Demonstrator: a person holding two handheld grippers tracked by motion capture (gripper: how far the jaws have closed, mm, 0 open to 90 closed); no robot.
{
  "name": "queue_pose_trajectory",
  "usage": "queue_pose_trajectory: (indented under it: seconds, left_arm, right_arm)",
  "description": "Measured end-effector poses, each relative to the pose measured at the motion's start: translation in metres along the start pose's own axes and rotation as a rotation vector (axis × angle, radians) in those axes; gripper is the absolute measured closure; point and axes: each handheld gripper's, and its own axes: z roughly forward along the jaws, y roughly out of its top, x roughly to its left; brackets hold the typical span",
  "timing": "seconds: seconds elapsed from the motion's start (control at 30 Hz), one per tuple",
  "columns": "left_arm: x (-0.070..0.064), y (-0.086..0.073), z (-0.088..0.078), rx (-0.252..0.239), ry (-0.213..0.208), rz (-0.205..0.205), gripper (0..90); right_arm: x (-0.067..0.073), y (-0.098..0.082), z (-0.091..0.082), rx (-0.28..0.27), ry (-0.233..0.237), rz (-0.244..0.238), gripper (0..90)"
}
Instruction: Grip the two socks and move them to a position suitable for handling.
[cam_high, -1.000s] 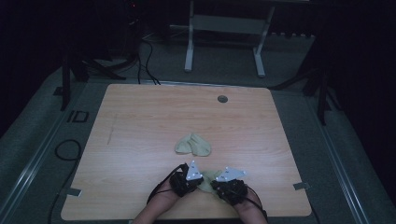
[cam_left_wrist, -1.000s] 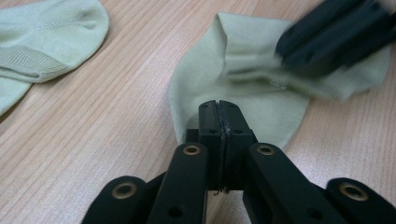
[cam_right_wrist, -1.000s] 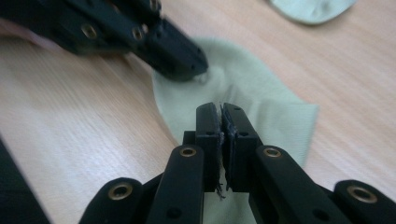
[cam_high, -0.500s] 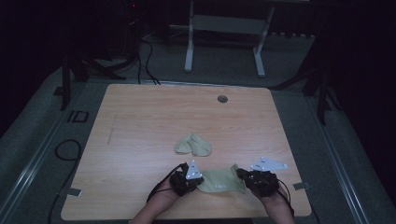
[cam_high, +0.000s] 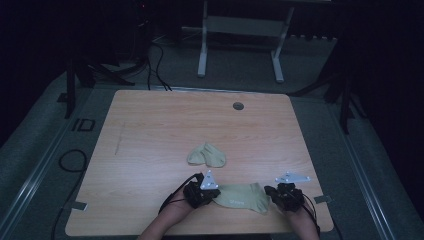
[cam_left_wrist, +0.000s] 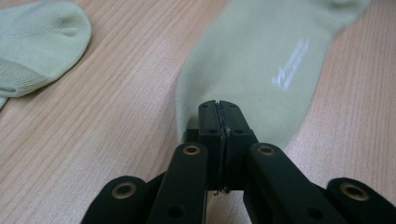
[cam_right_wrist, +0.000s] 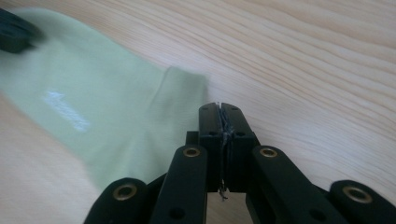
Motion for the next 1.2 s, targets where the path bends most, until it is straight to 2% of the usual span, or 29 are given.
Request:
queue_pose_trajectory:
  seconds: [0.17,0.23,0.27,0.33,0.37,0.4,0.5,0.57,0.7,0.83,0.9,0.97,1.03,1.1,1.13,1.2]
  left_arm:
    - [0.002,-0.001,-0.001,-0.020,-0.024,-0.016,81.1]
    - [0.000,0.001,-0.003,-0.024,-0.018,-0.027,71.5]
    - [-0.002,0.002,-0.006,-0.035,-0.012,-0.026,58.4]
    - [-0.003,0.003,-0.008,-0.045,0.000,-0.022,56.6]
    - [-0.007,0.003,-0.019,-0.083,0.043,-0.011,56.6]
    - [-0.008,0.003,-0.024,-0.095,0.058,-0.015,56.5]
    - [-0.007,-0.002,-0.036,-0.111,0.092,-0.028,56.5]
    - [-0.005,-0.008,-0.042,-0.111,0.091,-0.044,56.5]
    - [0.000,-0.026,-0.049,-0.126,0.095,-0.089,53.8]
    - [0.002,-0.042,-0.055,-0.130,0.120,-0.105,53.9]
    - [0.002,-0.048,-0.058,-0.137,0.123,-0.117,54.0]
    - [0.002,-0.053,-0.060,-0.148,0.132,-0.123,54.0]
    - [0.002,-0.057,-0.063,-0.157,0.136,-0.137,53.9]
    - [0.002,-0.059,-0.065,-0.158,0.139,-0.138,53.9]
    - [0.002,-0.059,-0.065,-0.158,0.139,-0.138,53.9]
    - [0.001,-0.060,-0.066,-0.161,0.138,-0.145,53.9]
  right_arm:
    - [-0.008,-0.001,-0.002,-0.004,-0.011,0.025,87.1]
    - [-0.008,0.003,-0.006,-0.017,-0.009,0.017,83.8]
    - [-0.007,0.010,-0.010,-0.030,-0.009,0.011,78.9]
    - [-0.007,0.010,-0.010,-0.030,-0.009,0.011,78.9]
    - [-0.006,0.013,-0.010,-0.035,-0.005,0.009,78.2]
    - [-0.001,0.025,-0.011,-0.048,0.001,-0.011,74.3]
    - [0.005,0.046,-0.009,-0.055,0.017,-0.041,72.5]
    - [0.010,0.060,-0.005,-0.061,0.021,-0.062,70.6]
    - [0.024,0.089,0.008,-0.067,0.043,-0.099,66.9]
    - [0.036,0.117,0.028,-0.037,0.074,-0.135,62.4]
    - [0.043,0.130,0.039,-0.023,0.073,-0.157,61.9]
    - [0.047,0.136,0.044,-0.022,0.078,-0.157,61.2]
    - [0.061,0.151,0.061,-0.013,0.085,-0.178,57.2]
    - [0.073,0.160,0.073,-0.003,0.099,-0.198,54.2]
    - [0.073,0.160,0.073,-0.003,0.099,-0.198,54.2]
    - [0.090,0.168,0.092,-0.006,0.100,-0.237,50.5]
